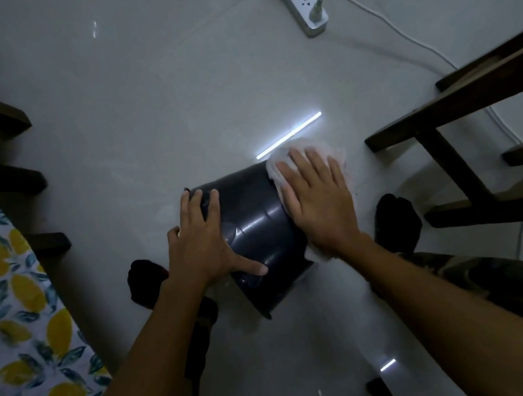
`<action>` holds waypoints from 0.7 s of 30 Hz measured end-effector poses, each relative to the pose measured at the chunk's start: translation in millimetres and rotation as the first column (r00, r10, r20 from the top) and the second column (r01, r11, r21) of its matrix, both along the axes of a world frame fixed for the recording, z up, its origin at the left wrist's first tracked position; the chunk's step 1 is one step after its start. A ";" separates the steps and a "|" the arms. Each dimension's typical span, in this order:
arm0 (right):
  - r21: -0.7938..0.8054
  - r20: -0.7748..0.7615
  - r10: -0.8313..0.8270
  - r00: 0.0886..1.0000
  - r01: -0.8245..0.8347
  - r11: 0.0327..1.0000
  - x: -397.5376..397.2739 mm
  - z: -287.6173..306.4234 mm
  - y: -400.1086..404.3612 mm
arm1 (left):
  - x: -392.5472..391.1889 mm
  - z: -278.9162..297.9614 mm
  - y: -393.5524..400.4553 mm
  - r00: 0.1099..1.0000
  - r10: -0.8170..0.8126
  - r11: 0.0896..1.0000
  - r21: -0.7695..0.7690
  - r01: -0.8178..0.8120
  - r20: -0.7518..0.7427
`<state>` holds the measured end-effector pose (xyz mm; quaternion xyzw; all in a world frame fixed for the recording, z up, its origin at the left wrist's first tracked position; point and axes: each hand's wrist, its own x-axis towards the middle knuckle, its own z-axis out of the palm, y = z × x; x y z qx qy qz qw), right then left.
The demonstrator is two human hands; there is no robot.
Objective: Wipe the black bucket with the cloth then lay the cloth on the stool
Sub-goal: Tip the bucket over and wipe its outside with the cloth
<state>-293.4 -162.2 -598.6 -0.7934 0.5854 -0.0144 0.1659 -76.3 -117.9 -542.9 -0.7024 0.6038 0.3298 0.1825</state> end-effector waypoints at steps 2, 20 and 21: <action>-0.022 -0.002 0.015 1.000 -0.015 1.000 -4.9 3.4 39.5 | -1.1 -0.7 3.2 1.000 -0.008 1.000 -0.009 0.008 -0.001; 0.067 -0.012 -0.121 0.993 0.121 0.990 -7.5 -11.0 9.8 | -13.2 -8.1 12.0 0.995 -0.100 0.995 0.012 0.100 -0.011; 0.064 -0.024 -0.152 0.988 0.153 0.986 -9.0 -8.4 31.2 | -13.8 -9.0 11.7 0.991 -0.133 0.991 0.022 0.133 -0.011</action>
